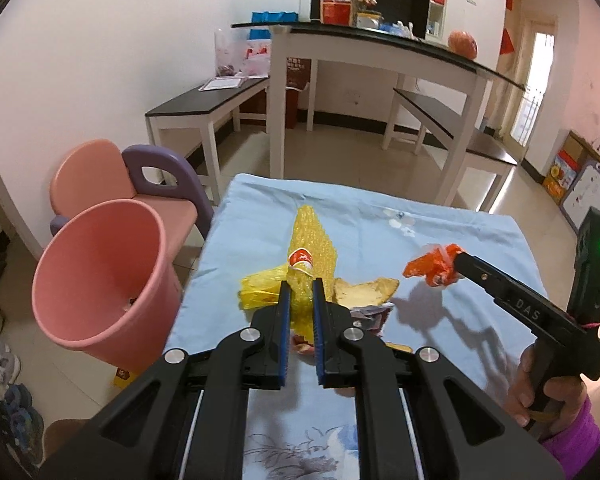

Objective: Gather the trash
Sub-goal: 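Carry the yellow net and orange-white bag with both grippers over the pink bucket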

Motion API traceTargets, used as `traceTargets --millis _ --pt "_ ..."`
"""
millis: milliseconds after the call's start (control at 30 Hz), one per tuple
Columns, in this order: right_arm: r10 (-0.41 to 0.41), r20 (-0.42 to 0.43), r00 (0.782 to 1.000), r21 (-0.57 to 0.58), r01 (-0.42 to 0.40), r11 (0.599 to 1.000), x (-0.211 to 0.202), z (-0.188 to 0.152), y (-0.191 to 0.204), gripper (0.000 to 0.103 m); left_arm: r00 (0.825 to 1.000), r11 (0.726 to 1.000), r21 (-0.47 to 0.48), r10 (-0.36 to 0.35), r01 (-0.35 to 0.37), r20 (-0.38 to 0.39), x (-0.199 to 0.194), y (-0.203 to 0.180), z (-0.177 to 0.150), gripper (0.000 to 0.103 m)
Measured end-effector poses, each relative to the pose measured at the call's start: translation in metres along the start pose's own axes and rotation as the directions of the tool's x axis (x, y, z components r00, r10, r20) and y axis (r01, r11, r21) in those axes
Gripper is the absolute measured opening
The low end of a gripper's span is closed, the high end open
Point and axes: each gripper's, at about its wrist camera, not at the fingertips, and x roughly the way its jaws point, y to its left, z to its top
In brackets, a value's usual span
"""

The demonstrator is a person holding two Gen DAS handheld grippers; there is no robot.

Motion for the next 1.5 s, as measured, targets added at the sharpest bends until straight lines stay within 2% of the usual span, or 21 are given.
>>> traceTargets --millis 133,333,633,833,1100,1333,1500 --pt "-0.010 0.025 1.000 -0.017 0.010 1.000 -0.004 -0.001 0.004 0.034 1.000 0.999 -0.041 -0.008 0.009 0.027 -0.009 0.022 0.000 0.009" --pt "-0.046 0.012 0.999 -0.042 0.047 0.998 -0.011 -0.005 0.022 0.034 0.994 0.998 -0.061 0.029 -0.023 0.109 -0.027 0.064 -0.001 0.009" --pt "0.004 0.017 1.000 -0.164 -0.002 0.986 -0.009 0.014 0.103 0.034 0.975 0.982 -0.166 0.120 -0.089 0.189 -0.040 0.140 0.003 0.009" --pt "0.093 -0.023 0.995 -0.237 -0.096 0.967 0.012 0.017 0.165 0.034 0.965 0.967 -0.213 0.179 -0.137 0.190 -0.046 0.172 -0.005 0.009" --pt "0.164 -0.122 0.979 -0.306 -0.195 0.932 0.052 0.009 0.237 0.035 0.964 0.956 -0.246 0.205 -0.160 0.168 -0.044 0.201 -0.017 0.009" --pt "0.162 -0.198 0.967 -0.354 -0.224 0.908 0.094 -0.003 0.279 0.035 0.968 0.947 -0.278 0.207 -0.163 0.139 -0.037 0.223 -0.021 0.010" --pt "0.145 -0.250 0.957 -0.353 -0.229 0.907 0.123 -0.016 0.294 0.035 0.972 0.942 -0.297 0.199 -0.155 0.125 -0.031 0.235 -0.026 0.010"
